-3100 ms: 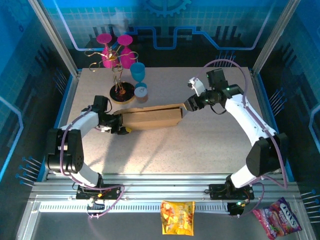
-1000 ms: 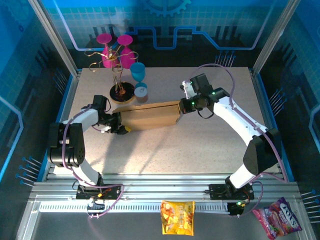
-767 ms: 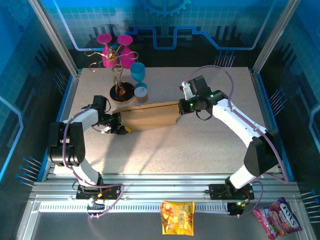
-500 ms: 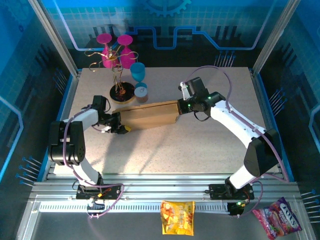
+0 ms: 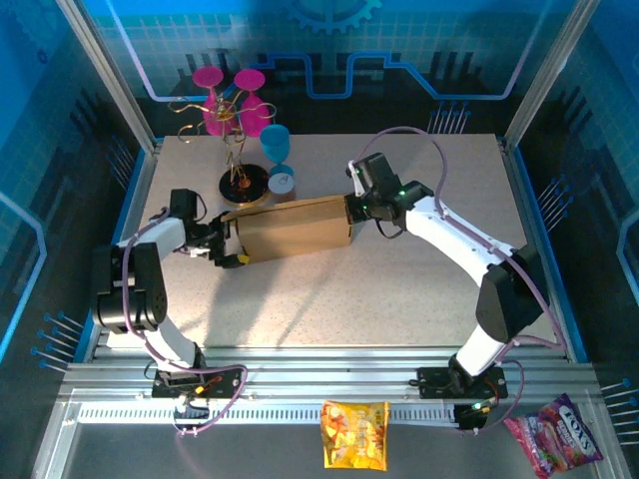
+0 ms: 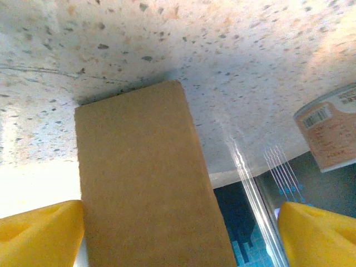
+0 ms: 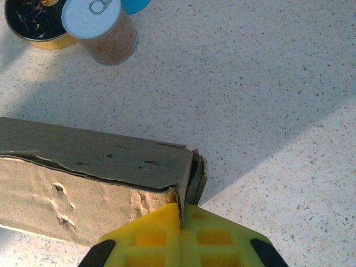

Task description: Fold the paper box

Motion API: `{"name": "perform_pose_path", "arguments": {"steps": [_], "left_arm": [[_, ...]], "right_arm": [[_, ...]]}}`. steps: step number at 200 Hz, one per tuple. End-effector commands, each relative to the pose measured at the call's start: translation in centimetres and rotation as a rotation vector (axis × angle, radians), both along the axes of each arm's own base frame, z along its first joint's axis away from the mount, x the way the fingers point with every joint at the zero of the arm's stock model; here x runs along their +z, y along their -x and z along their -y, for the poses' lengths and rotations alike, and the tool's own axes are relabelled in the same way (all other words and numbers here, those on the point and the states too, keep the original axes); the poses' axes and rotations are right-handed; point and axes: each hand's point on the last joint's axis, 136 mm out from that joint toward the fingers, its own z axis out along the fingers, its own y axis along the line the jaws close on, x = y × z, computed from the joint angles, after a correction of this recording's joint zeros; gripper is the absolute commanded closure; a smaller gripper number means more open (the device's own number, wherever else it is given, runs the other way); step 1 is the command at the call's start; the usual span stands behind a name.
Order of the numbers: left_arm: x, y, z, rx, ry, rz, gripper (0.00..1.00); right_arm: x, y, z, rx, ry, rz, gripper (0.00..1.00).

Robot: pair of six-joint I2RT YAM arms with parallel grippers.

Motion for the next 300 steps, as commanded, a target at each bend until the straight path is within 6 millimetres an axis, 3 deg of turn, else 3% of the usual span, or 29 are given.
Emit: {"name": "perform_pose_path", "arguments": {"steps": [1,55,85,95,106,130,147,162,205,276,300], "left_arm": [[1.4,1.3,-1.4,-0.036,-0.076,0.017,0.11],[5.6,4.0,-5.7,-0.163,-0.454,0.056,0.25],[9.5,4.9,-7.7,-0.415,-0.788,0.176,0.39],[11.0,4.3,-7.6,-0.521,-0.890,0.258,0.56],[12.4,3.5,-6.8,-0.640,-0.971,0.368,0.65],[14.7,1.7,-3.9,-0.898,-1.031,0.620,0.73],[15.7,1.4,-2.4,-1.054,-1.082,0.726,0.73],[15.9,1.4,-2.4,-1.148,-1.154,0.755,0.72],[14.7,1.4,-1.9,-1.319,-1.190,0.840,0.62],[15.4,3.9,0.9,-1.300,-1.115,0.982,0.59],[16.0,3.9,0.2,-1.246,-1.152,0.938,0.56]], "right_arm": [[-2.2,1.0,0.2,0.007,0.080,-0.083,1.00],[-2.0,0.4,-0.4,0.025,0.084,-0.088,1.00],[-1.9,0.3,-0.4,0.034,0.085,-0.095,1.00],[-1.8,0.3,-0.3,0.036,0.084,-0.097,1.00],[-1.8,0.2,-0.2,0.039,0.080,-0.101,1.00],[-1.8,0.1,0.1,0.048,0.074,-0.112,1.00],[-1.8,0.0,0.4,0.052,0.073,-0.123,1.00],[-2.0,0.0,0.6,0.059,0.074,-0.137,1.00],[-2.0,-0.2,0.7,0.083,0.089,-0.150,1.00],[-2.2,-0.5,0.4,0.080,0.090,-0.171,1.00],[-2.2,-0.5,0.5,0.074,0.093,-0.173,1.00]]}}
